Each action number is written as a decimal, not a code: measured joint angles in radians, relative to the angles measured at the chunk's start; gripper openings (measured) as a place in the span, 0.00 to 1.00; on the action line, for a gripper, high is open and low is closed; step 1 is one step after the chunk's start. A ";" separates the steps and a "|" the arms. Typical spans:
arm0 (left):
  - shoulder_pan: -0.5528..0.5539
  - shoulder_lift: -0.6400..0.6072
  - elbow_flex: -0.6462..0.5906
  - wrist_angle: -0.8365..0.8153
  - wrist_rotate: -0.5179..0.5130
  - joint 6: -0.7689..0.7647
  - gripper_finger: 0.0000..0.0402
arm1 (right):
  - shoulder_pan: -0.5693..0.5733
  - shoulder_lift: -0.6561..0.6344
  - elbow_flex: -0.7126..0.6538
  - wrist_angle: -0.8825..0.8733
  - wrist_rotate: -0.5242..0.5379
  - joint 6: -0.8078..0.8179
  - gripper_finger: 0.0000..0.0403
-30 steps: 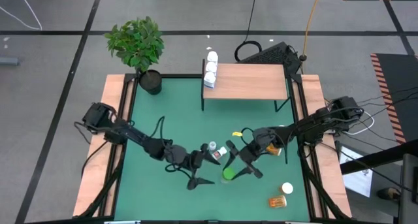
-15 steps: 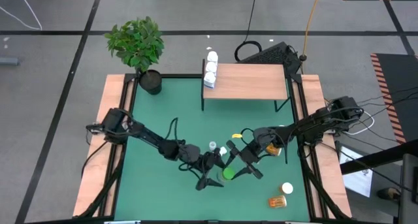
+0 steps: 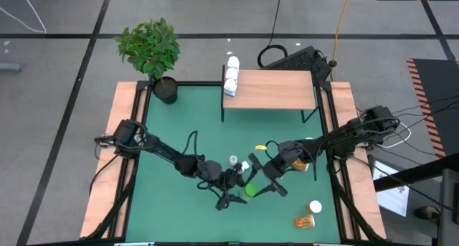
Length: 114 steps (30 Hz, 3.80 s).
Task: Pick and place medicine bottles onto shelf by color
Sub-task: Put the green pill bottle on the shelf
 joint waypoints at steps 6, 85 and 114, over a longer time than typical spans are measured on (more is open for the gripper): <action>-0.028 0.001 0.000 -0.029 -0.325 0.009 0.54 | -0.001 -0.076 -0.001 -0.143 0.222 0.098 0.71; -0.131 0.001 0.095 -0.166 -1.133 0.160 0.56 | 0.050 -0.180 -0.002 -0.206 0.583 0.034 0.66; -0.104 -0.098 0.096 -0.433 -1.066 -0.037 0.95 | -0.069 -0.353 -0.002 -0.336 0.623 -0.106 0.48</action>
